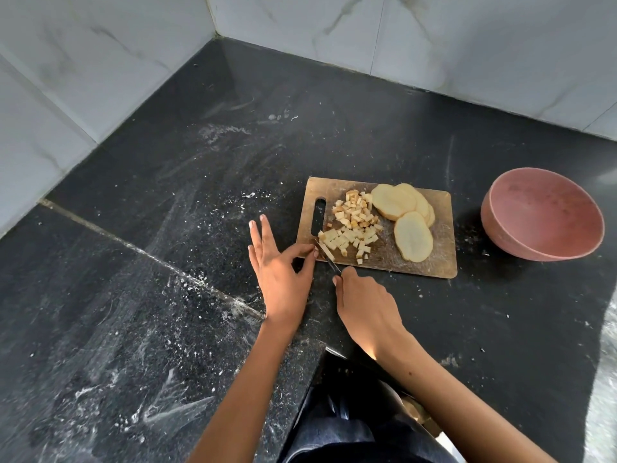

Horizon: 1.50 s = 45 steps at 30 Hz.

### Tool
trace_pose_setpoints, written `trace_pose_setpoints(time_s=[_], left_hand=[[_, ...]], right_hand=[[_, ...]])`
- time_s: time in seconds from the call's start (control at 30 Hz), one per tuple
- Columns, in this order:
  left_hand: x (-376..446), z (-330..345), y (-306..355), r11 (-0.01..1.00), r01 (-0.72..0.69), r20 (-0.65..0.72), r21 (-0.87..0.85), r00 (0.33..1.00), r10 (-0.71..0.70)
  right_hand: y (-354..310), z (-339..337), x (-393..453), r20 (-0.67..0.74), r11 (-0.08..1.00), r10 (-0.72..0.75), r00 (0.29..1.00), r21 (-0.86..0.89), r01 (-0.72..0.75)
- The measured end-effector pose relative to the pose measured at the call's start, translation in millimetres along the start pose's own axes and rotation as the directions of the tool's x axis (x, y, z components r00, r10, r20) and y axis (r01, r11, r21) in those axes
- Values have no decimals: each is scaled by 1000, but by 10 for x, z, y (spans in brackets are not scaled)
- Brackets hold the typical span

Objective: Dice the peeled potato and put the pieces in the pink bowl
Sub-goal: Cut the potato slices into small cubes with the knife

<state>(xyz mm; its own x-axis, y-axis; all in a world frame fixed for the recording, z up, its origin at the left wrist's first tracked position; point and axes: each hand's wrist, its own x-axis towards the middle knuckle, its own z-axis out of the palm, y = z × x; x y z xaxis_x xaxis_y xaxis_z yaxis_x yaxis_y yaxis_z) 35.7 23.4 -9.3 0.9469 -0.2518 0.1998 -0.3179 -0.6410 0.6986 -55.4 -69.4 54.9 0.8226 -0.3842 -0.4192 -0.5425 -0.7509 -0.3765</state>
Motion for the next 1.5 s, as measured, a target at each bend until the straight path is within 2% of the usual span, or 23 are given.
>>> trace_pose_setpoints(time_s=[0.2, 0.5, 0.67, 0.73, 0.83, 0.9, 1.0, 1.33, 1.5], left_hand=[[70, -8, 5, 998, -19, 25, 57, 1000, 17], [50, 10, 63, 988, -60, -34, 142, 997, 65], [37, -12, 103, 959, -140, -17, 247, 989, 148], [46, -51, 148, 963, -165, 10, 211, 986, 167], [130, -110, 220, 996, -85, 197, 41, 978, 76], [243, -129, 268, 999, -37, 306, 13, 951, 31], [381, -122, 338, 1000, 16, 386, 10, 922, -19], [451, -41, 459, 988, 142, 380, -54, 918, -111], [467, -34, 490, 971, 208, 403, -119, 904, -144]], right_hand=[[-51, 76, 67, 39, 999, 49, 998, -23, -48], [134, 109, -1, 79, 995, 75, 994, -76, -69], [244, 27, 24, 67, 995, 28, 997, -92, -22], [291, -9, 29, 66, 994, 4, 998, -111, 4], [389, -73, 19, 68, 993, -11, 998, -116, 19], [456, -117, 7, 58, 994, -31, 998, -100, 36], [526, -187, 6, 45, 996, -49, 998, -70, 52], [706, -459, 106, 51, 997, -36, 998, 66, 33], [764, -535, 167, -49, 988, 49, 998, 150, -42]])
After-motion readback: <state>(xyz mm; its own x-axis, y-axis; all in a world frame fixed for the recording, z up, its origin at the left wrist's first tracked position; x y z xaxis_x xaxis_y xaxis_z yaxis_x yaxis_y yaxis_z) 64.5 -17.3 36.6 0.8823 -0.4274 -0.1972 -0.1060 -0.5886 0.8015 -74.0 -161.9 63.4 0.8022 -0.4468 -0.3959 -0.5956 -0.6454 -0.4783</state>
